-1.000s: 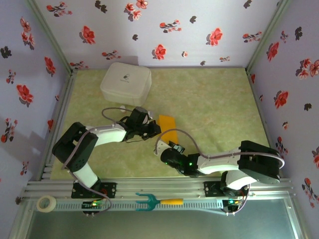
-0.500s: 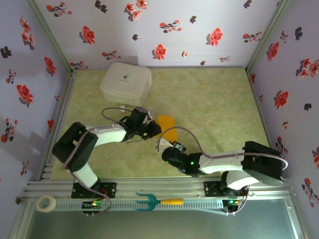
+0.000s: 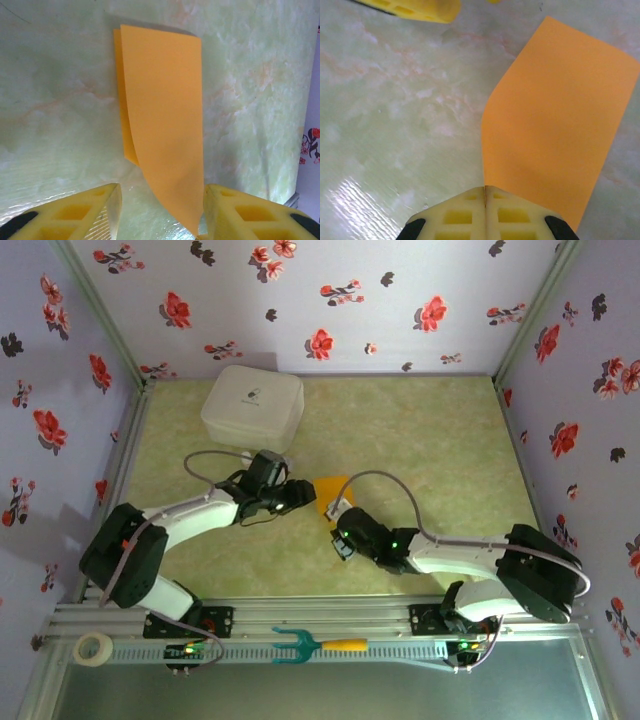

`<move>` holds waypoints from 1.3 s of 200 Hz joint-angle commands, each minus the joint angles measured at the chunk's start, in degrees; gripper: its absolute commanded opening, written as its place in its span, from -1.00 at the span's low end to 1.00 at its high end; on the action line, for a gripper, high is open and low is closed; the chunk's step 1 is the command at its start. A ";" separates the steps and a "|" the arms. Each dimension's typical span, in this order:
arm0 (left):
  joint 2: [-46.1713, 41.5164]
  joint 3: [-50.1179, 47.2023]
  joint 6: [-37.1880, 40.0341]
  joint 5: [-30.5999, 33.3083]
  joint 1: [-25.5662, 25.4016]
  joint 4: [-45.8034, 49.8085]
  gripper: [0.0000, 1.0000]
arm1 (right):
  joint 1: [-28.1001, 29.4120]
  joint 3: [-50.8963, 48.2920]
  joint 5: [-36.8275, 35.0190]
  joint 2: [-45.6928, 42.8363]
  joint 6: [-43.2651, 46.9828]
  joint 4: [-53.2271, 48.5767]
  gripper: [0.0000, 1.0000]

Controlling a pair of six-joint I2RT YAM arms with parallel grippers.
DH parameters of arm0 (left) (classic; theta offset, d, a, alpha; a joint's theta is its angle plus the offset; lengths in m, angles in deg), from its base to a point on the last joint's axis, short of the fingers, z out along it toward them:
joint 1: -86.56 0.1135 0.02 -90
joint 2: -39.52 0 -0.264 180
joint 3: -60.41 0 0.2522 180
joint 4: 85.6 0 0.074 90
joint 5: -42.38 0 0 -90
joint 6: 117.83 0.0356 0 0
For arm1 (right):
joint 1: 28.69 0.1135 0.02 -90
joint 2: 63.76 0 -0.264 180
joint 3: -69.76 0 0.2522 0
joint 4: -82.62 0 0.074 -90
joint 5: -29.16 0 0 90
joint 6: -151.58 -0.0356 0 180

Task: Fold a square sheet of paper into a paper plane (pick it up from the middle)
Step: Perform the third fold on the triangle at the bottom-center of the table.

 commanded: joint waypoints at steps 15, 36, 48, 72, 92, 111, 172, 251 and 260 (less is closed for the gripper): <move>-2.11 -1.34 1.30 2.43 0.94 0.96 -0.10 | -4.72 2.57 17.83 -0.21 -8.52 -2.07 -0.99; -2.21 -1.24 1.47 2.20 1.09 0.88 -0.14 | -6.30 2.64 22.86 0.38 -11.12 -0.95 -1.00; -2.12 -1.07 1.64 1.95 1.05 0.78 -0.15 | -6.88 2.91 26.33 1.32 -12.55 -0.12 -0.99; -1.67 -0.22 2.50 0.87 1.14 0.53 -0.22 | -6.98 3.36 31.91 3.55 -14.04 1.49 -1.00; -0.92 0.99 3.40 -0.55 1.12 0.46 -0.31 | -6.89 2.99 33.67 4.71 -14.52 3.06 -1.00; 0.41 2.26 4.24 -3.02 1.12 -0.24 -0.40 | -6.96 2.54 34.01 4.79 -14.14 3.76 -1.00; 10.17 11.29 7.62 -9.66 -0.08 1.12 -0.58 | -6.94 -3.79 30.29 -0.46 -11.12 6.85 -1.00; 24.50 19.83 9.71 -9.43 -3.26 5.97 -0.74 | -7.01 -6.57 27.89 -1.74 -11.01 9.08 -1.00; 25.30 19.48 9.57 -9.50 -3.45 5.80 -0.75 | -7.03 -6.46 27.64 -1.65 -11.01 8.90 -1.00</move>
